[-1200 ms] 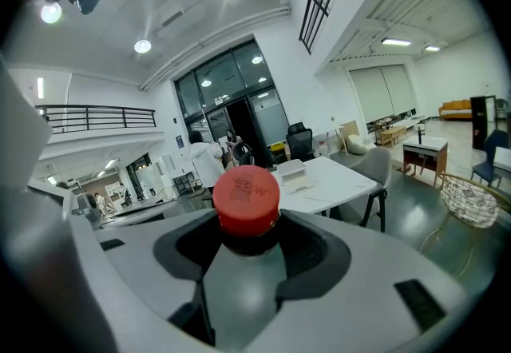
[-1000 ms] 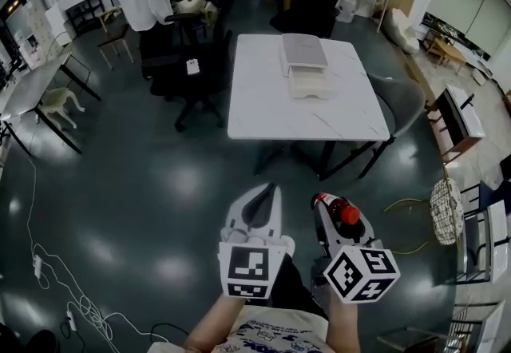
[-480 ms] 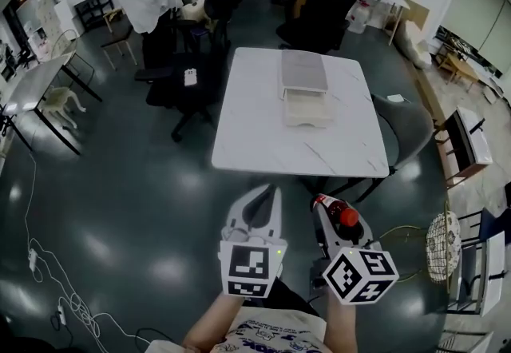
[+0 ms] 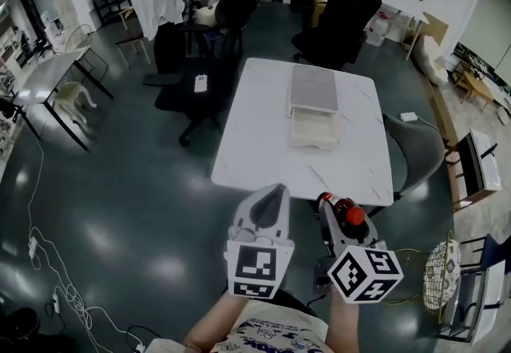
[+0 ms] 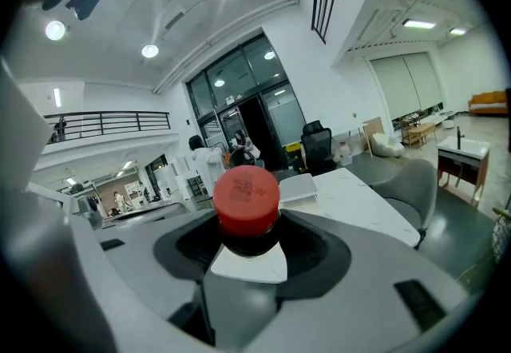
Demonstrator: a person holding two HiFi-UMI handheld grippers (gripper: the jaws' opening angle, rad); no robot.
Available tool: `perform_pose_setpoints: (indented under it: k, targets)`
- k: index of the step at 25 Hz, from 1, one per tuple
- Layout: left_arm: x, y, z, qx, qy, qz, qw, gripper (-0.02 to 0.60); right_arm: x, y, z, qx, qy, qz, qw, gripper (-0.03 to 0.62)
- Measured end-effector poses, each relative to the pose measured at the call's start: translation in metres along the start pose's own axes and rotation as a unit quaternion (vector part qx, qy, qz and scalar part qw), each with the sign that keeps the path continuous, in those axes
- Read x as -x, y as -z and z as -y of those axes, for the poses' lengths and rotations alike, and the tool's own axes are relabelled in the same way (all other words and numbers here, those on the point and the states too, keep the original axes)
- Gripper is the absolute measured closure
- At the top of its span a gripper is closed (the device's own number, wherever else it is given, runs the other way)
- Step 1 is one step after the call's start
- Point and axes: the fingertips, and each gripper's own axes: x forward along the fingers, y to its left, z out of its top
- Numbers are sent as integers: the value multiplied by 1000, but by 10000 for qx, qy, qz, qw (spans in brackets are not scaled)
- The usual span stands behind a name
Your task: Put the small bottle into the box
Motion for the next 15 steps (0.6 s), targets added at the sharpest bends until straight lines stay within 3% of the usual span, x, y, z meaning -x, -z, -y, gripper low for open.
perform_pose_setpoints:
  k: [7, 15]
  targets:
    - [-31, 0, -19, 51, -114, -82, 9999, 562, -36, -7, 6, -6, -86, -117, 9999, 368]
    - [-90, -11, -39, 51, 67, -74, 9999, 562, -88, -29, 21, -3, -2, -133, 9999, 368]
